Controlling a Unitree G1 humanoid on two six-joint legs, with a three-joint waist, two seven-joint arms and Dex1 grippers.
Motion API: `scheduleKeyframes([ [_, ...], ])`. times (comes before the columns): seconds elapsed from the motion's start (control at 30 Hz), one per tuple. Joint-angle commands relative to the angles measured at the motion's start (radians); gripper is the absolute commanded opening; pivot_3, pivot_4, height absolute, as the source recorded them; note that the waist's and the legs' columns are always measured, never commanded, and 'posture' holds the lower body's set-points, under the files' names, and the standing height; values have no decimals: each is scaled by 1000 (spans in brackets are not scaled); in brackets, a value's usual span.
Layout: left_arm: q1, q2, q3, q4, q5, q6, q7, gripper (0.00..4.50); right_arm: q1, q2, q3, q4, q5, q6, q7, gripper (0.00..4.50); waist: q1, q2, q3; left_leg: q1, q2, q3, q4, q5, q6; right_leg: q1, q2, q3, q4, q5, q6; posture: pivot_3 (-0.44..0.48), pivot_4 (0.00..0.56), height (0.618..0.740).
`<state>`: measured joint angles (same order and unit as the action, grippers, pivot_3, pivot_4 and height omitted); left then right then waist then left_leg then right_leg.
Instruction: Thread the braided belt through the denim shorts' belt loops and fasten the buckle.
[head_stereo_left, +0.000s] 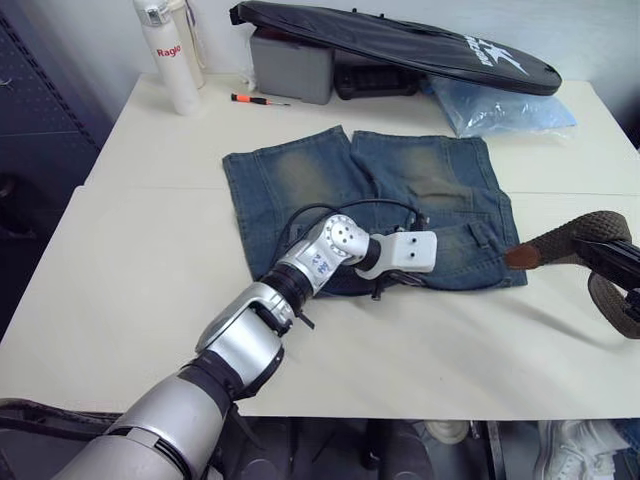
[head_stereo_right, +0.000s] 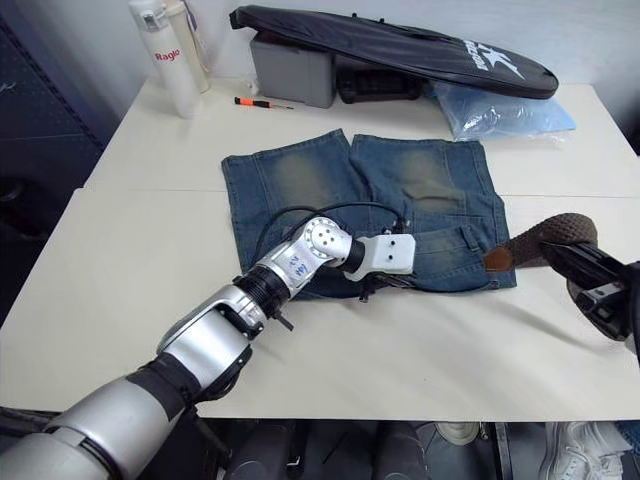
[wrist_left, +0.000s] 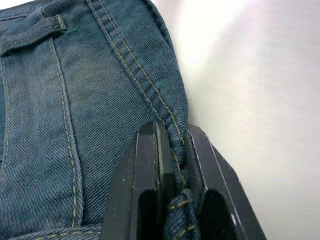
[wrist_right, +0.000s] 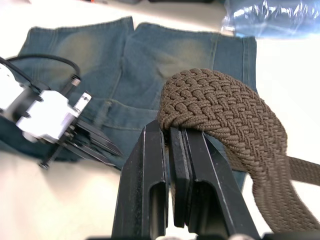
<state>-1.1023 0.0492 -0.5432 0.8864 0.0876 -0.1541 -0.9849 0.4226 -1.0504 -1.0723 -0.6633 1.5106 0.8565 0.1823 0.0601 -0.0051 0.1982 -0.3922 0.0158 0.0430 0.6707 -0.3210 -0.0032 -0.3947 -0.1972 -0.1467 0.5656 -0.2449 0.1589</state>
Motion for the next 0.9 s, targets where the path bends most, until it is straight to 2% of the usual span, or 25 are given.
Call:
scheduleKeyframes([
  [0.03, 147, 153, 11, -286, -81, 41, -267, 78, -38, -20, 25, 17, 40, 7, 16, 0, -9, 0, 0, 0, 0, 0, 0, 0, 0, 0, 0, 0, 0, 0, 0, 0, 150, 740],
  [0.13, 236, 251, 46, -482, -171, 108, -393, 78, -66, -17, 70, 15, 71, 4, 6, 0, -17, 1, 0, 1, 1, 1, 2, 0, 0, 0, 1, 1, 2, 0, 0, 0, 150, 740],
  [0.27, 280, 389, 50, -534, -160, -17, -509, 78, -90, -11, 130, 4, 103, 13, -3, 0, -18, 1, 0, 1, 1, 1, 6, 0, 0, 0, 1, 2, 5, 0, 0, 0, 150, 740],
  [0.47, 276, 402, 79, -474, -142, -38, -471, 77, -105, 11, 198, -26, 143, -3, -66, 0, -7, 1, 0, 0, 0, 0, 12, -1, 1, 2, 0, 3, 6, 2, 0, 0, 150, 740],
  [0.53, 280, 399, 90, -505, -176, 33, -488, 1080, -102, 13, 209, -34, 155, -4, -90, 0, -7, 1, 0, 0, 0, 0, 12, -1, 1, 2, 0, 3, 7, 2, 1, 0, 150, 740],
  [0.57, 283, 402, 94, -521, -192, 63, -503, 1192, -98, 13, 212, -41, 166, -4, -103, 0, -7, 1, 0, 0, 0, 0, 12, -1, 1, 1, 0, 3, 7, 2, 1, 0, 150, 740],
  [0.73, 260, 425, 170, -594, -309, 272, -532, 2652, -75, 20, 238, -65, 225, -16, -198, 0, -8, 1, 0, 0, 0, 1, 12, -1, 1, 1, 0, 3, 7, 2, 1, 0, 150, 740],
  [0.8, 240, 451, 216, -626, -371, 388, -548, 3338, -68, 34, 271, -74, 240, -34, -259, 0, -9, 0, 0, 0, 0, 1, 12, -1, 1, 1, 0, 4, 7, 2, 1, 0, 150, 740],
  [0.83, 225, 465, 247, -636, -397, 446, -544, 3424, -63, 53, 303, -84, 246, -49, -296, 0, -10, 0, 0, 0, 1, 1, 12, -1, 1, 1, 0, 4, 7, 2, 1, 0, 150, 740],
  [0.87, 214, 478, 271, -646, -419, 496, -535, 3985, -60, 72, 335, -92, 247, -62, -327, 0, -10, 0, 0, 0, 1, 1, 12, -1, 1, 1, 1, 4, 8, 2, 1, 0, 150, 740],
  [0.9, 204, 489, 289, -652, -433, 535, -522, 4076, -61, 94, 370, -96, 248, -79, -359, 0, -9, 0, 0, 0, 1, 1, 12, -1, 1, 1, 1, 4, 8, 2, 1, 0, 150, 740],
])
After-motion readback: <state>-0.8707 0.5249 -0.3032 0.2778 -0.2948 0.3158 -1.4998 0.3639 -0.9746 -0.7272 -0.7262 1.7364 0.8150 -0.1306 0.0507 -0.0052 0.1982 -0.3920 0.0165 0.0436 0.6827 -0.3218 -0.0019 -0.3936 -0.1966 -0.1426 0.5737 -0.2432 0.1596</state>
